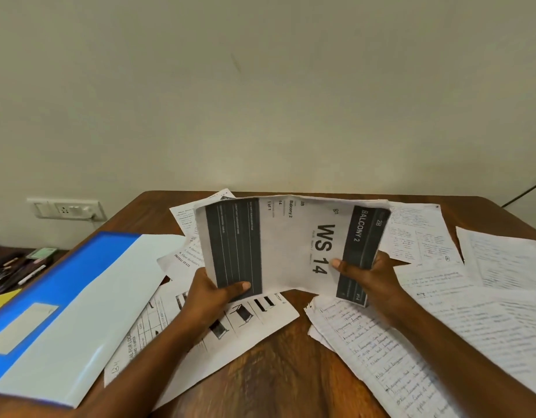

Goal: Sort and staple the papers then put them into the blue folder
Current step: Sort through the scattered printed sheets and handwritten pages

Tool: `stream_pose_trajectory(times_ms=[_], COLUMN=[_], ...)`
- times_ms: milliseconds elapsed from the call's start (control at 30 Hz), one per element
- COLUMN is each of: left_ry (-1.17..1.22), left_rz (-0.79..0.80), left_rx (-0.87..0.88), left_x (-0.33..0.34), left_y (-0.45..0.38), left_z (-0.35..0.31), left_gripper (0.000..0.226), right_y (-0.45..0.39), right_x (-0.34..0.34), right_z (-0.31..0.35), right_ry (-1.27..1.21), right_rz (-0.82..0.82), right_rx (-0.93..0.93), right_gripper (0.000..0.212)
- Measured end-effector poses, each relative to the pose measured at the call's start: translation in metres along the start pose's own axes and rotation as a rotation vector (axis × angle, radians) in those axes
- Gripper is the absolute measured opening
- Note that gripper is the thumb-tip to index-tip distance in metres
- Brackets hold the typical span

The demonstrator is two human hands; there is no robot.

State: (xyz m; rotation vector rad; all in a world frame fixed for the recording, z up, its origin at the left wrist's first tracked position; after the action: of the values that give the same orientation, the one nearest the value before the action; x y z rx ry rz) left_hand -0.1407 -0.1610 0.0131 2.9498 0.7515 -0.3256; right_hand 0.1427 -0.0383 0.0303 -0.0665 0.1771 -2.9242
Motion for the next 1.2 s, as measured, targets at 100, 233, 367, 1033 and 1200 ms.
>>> stream_pose_trajectory(times_ms=[100,233,367,1033,1200], left_ry=[-0.010,-0.071,-0.020,0.295,0.254], left_rz=[-0.010,-0.028,-0.042,-0.061,-0.067], left_rx=[0.015,-0.008,-0.015,-0.326,-0.376], left_x=[-0.001,0.004,0.002,0.030,0.035], left_y=[-0.005,-0.006,-0.006,0.033,0.037], left_z=[-0.005,-0.001,-0.002,0.006,0.009], left_gripper=[0.056,0.060,0.066,0.056,0.078], right_y=[-0.005,-0.004,-0.006,-0.007,-0.006], right_x=[-0.005,-0.002,-0.011,-0.068,-0.068], right_z=[0.001,-0.001,-0.009,0.004,0.002], right_ry=[-0.016,0.169,0.249,-0.241,-0.279], right_rz=[-0.035,-0.003,0.029,0.015,-0.019], right_rx=[0.010,0.056,0.159,0.238,0.330], right_gripper=[0.070,0.045,0.093,0.026,0.028])
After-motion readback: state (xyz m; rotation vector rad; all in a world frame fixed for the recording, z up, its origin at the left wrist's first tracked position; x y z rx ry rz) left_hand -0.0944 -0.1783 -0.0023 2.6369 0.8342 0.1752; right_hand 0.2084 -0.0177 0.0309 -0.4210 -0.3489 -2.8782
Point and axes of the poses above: each hand's wrist, its own y-axis away from the middle knuckle, its own x-axis out of the palm, z = x × y, the point moved 3 cm from there along -y, towards the middle knuckle, and after that the axes turned 5 degrees about -y, right-handed, at the moved point
